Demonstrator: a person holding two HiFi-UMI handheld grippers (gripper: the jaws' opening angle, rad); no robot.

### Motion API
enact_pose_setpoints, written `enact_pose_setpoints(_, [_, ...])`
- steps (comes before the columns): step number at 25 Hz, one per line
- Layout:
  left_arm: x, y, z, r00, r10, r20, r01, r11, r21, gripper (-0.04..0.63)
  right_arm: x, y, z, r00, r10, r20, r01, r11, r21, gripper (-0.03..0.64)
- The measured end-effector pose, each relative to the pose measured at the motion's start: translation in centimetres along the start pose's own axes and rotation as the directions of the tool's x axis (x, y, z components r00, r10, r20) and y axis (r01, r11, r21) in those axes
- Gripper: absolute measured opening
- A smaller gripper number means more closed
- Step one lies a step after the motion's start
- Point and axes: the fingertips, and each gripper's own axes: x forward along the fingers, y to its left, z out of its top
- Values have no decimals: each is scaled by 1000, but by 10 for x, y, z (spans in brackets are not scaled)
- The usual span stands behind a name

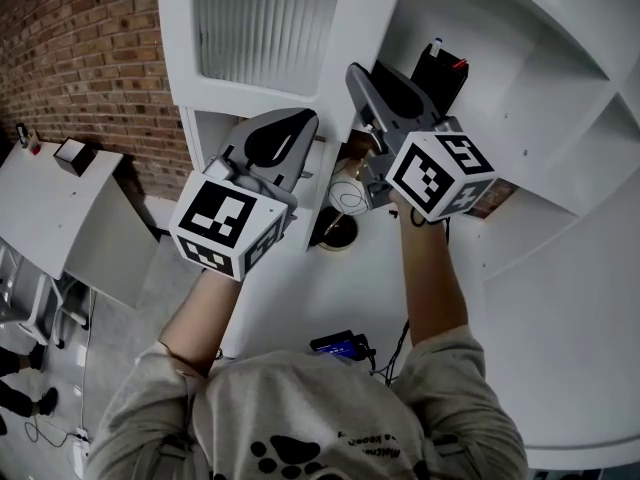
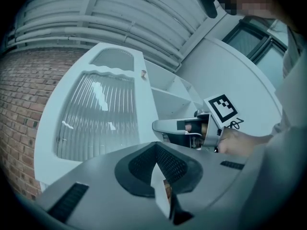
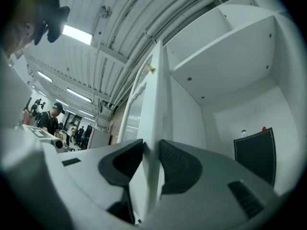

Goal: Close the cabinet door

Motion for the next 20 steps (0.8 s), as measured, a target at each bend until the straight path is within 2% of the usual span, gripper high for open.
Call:
enact_pose_setpoints(13, [52, 9, -30, 996, -3, -89, 3, 1000, 6, 7, 9, -16, -4, 1000, 2, 5, -2, 1000, 23, 123])
enact_pose_setpoints(20, [55, 13, -33, 997, -1, -82, 0, 1000, -9, 6, 10, -14, -4, 1000, -19, 5, 19, 1000, 14, 123])
